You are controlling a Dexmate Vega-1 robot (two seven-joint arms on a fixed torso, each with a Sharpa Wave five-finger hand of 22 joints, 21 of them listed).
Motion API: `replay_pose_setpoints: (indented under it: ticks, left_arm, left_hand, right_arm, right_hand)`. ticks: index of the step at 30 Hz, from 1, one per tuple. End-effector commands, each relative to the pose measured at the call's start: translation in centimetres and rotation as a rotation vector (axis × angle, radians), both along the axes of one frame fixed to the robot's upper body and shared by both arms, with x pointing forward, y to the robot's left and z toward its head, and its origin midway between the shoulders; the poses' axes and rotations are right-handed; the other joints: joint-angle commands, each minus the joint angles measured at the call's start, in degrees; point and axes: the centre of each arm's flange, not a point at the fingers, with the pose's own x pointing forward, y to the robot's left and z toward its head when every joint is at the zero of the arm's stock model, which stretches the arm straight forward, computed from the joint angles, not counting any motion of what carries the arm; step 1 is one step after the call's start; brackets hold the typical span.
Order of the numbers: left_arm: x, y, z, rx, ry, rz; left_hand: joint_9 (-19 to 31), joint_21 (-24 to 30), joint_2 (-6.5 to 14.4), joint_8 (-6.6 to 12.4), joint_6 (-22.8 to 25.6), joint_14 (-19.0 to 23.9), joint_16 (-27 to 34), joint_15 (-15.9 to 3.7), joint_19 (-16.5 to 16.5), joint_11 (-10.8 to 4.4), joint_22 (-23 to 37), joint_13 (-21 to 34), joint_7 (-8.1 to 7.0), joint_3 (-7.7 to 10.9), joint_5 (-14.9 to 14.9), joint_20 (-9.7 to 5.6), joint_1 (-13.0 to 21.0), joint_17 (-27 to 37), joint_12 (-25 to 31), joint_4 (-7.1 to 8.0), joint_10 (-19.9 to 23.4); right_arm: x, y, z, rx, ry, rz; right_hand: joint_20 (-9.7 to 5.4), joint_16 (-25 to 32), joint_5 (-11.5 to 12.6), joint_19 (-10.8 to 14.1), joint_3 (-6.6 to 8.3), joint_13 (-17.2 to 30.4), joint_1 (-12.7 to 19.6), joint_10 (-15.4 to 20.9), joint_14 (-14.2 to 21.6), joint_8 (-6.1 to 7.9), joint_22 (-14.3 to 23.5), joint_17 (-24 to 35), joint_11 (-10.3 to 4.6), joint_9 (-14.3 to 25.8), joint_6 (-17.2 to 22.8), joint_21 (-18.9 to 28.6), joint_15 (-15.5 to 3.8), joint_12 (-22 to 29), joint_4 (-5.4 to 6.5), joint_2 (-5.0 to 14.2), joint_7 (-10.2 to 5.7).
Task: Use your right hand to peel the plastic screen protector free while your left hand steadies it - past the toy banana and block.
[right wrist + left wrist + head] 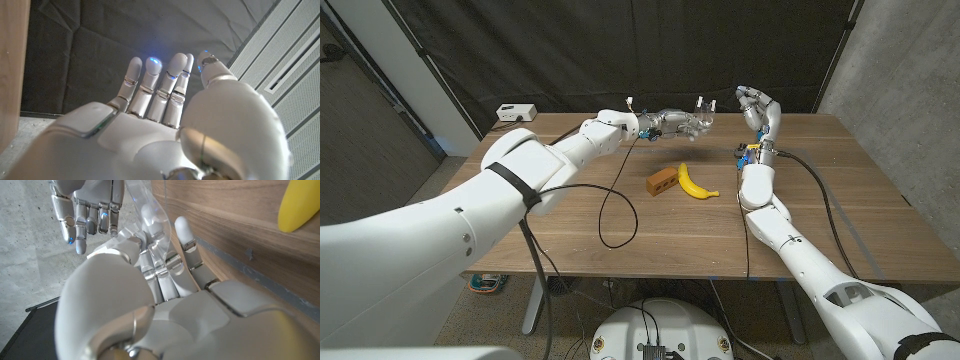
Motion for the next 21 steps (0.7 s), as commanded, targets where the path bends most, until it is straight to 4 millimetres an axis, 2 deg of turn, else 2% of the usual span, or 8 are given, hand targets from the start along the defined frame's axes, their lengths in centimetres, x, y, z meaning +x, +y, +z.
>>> replay_pose_setpoints:
  ticks: [1, 7, 21]
  left_arm:
    - [0.26, -0.37, 0.2, 0.013, 0.001, 0.043]
    - [0.27, -0.51, 0.34, 0.016, -0.001, 0.05]
    - [0.28, -0.56, 0.45, 0.023, -0.001, 0.055]
  left_hand:
    - [0.3, 0.2, 0.4, 0.04, 4.2, 0.1, 0.0, -0.39, -0.2, -5.05, 0.2, 0.2, 3.48, 0.37, 0.2, -6.37, 0.2, 0.1, 0.0, 0.18, 6.1]
    - [0.3, 0.2, 0.3, -0.01, 4.2, 0.1, -0.1, -0.4, -0.3, -4.95, 0.2, 0.1, 3.72, 0.37, 0.2, -6.35, 0.2, 0.1, -0.1, 0.18, 6.2]
    - [0.4, 0.2, 0.4, -0.11, 4.3, 0.2, -0.1, -0.44, -0.2, -4.94, 0.2, 0.2, 3.61, 0.38, 0.2, -6.35, 0.3, 0.1, -0.2, 0.12, 6.2]
  right_arm:
    - [0.01, 0.29, 0.07, -0.094, 0.063, -0.005]
    - [0.1, 0.52, 0.25, -0.132, 0.087, -0.056]
    - [0.01, 1.17, 0.45, -0.21, 0.134, -0.137]
  right_hand:
    - [-0.08, 0.4, -1.1, 0.5, -0.86, -0.2, -0.4, 1.6, 0.1, 0.91, -0.2, -0.2, 0.22, -0.2, 1.8, 0.0, -6.78, 0.9, -0.33, 0.23, -0.06]
    - [-0.4, 1.0, -2.2, 2.1, -0.83, -0.3, 1.6, 3.0, 1.1, 1.4, -0.5, 0.5, -0.11, -0.5, 3.6, 0.3, -6.88, 1.9, -1.23, 0.68, -0.06]
    - [-0.31, 0.7, -3.0, 2.7, -0.85, -0.1, 2.2, 3.9, 1.9, 1.85, -1.2, 2.2, -0.06, -0.4, 4.5, 0.1, -6.83, 3.4, -1.07, 0.63, 0.13]
